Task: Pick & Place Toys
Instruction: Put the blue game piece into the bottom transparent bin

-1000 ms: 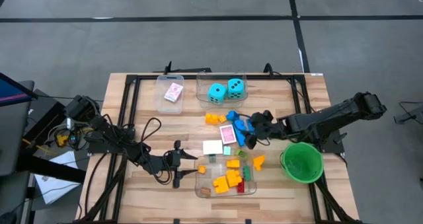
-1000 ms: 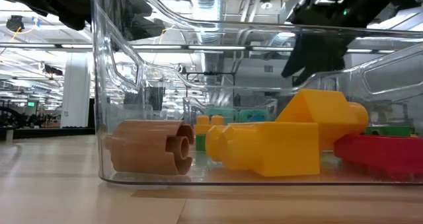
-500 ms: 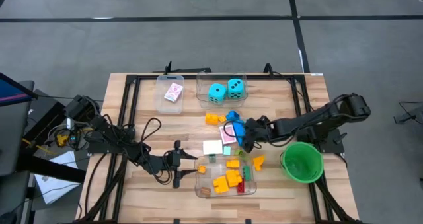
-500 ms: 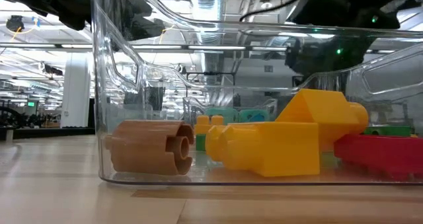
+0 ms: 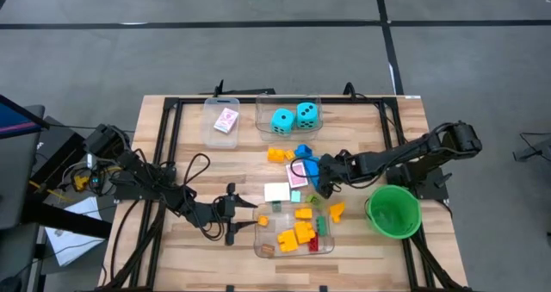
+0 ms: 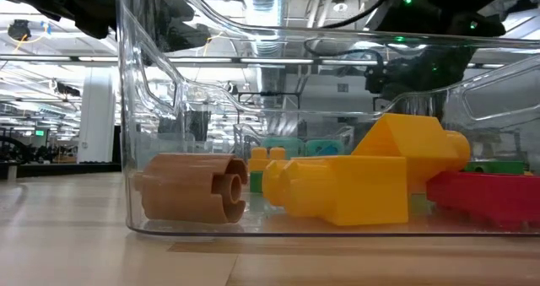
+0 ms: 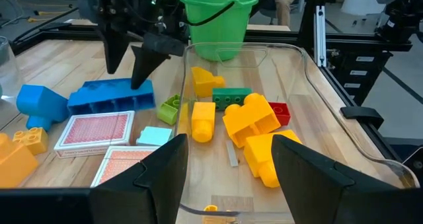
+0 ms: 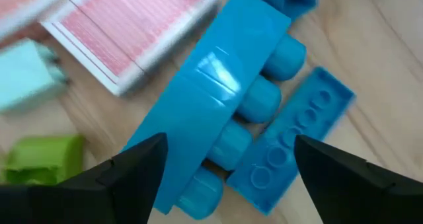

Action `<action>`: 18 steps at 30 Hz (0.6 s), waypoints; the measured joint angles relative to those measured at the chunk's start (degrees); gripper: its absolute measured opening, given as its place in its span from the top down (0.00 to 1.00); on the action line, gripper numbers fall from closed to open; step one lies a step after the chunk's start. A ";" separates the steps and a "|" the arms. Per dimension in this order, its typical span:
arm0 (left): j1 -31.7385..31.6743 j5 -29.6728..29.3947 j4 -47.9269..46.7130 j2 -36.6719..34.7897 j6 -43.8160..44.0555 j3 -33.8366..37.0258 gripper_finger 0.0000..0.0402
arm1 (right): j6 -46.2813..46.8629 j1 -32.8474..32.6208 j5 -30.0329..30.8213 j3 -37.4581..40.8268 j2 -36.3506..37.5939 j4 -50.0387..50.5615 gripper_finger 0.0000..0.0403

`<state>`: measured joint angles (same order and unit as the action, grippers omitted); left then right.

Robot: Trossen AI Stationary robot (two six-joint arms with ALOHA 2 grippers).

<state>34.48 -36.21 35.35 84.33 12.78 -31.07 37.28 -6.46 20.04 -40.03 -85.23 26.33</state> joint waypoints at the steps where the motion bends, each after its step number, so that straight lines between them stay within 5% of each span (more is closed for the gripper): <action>1: 0.00 0.00 -0.02 0.00 0.00 0.00 0.47 | 0.02 0.14 0.22 0.02 0.09 1.17 0.20; 18: 0.00 0.00 -0.48 0.00 0.20 0.00 0.47 | -0.39 -3.62 5.10 0.55 6.44 -1.78 0.20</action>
<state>34.48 -36.21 34.87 84.33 12.97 -31.07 36.88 -10.07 25.14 -39.48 -78.80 24.56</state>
